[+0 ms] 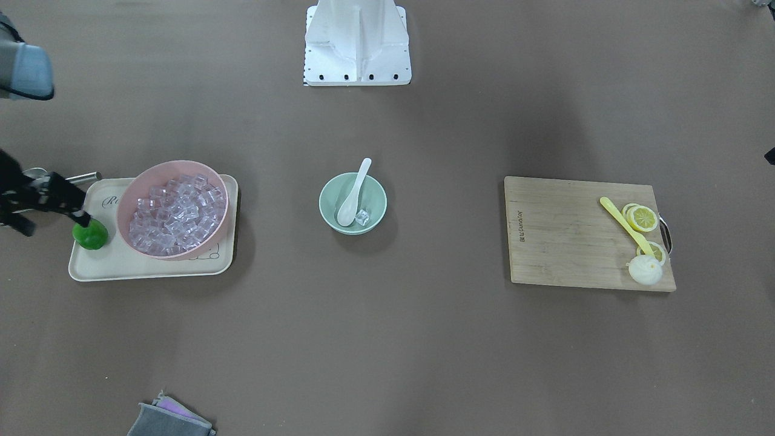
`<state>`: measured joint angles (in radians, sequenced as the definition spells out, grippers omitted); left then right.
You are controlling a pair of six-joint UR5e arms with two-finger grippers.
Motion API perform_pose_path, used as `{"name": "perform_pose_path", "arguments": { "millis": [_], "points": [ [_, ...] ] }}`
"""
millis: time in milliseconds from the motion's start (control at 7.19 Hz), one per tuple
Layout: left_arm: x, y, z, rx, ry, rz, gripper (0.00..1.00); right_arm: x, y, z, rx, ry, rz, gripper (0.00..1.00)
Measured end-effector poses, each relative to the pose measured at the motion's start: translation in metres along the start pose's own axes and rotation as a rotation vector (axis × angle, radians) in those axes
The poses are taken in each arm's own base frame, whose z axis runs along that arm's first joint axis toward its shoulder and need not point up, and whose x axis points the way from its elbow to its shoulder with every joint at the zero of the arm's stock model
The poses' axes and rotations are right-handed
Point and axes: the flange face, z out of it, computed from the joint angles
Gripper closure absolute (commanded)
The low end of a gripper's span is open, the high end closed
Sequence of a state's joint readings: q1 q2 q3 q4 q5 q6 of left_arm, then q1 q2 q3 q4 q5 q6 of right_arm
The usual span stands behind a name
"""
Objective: Put spoon and ice into bowl
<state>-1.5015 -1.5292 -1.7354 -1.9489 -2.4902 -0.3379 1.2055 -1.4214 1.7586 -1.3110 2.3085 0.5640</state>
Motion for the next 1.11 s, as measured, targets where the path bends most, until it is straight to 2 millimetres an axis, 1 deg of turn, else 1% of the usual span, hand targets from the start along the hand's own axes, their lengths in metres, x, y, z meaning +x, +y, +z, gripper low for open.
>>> {"name": "perform_pose_path", "arguments": {
  "millis": [139, 278, 417, 557, 696, 835, 1113],
  "points": [
    [-0.002, 0.001, 0.0, -0.027, -0.009, -0.006, 0.03, 0.068, 0.013, -0.012, -0.009, 0.038, -0.049, 0.0],
    [-0.003, 0.001, -0.002, -0.051, -0.018, -0.01, 0.02, 0.126, 0.025, -0.022, -0.027, 0.065, -0.086, 0.0],
    [-0.002, 0.002, -0.005, -0.064, -0.028, -0.004, 0.02, 0.174, 0.04, -0.028, -0.044, 0.083, -0.112, 0.0],
    [0.001, 0.005, -0.006, -0.071, -0.04, 0.003, 0.02, 0.208, 0.054, -0.034, -0.052, 0.094, -0.119, 0.0],
    [-0.001, 0.008, -0.006, -0.084, -0.051, -0.01, 0.02, 0.228, 0.067, -0.037, -0.057, 0.1, -0.121, 0.0],
    [-0.008, 0.011, -0.003, -0.104, -0.061, -0.037, 0.02, 0.237, 0.074, -0.038, -0.061, 0.102, -0.121, 0.0],
    [-0.028, 0.026, 0.003, -0.132, -0.072, -0.079, 0.02, 0.242, 0.078, -0.038, -0.062, 0.106, -0.122, 0.0]
  ]
}}
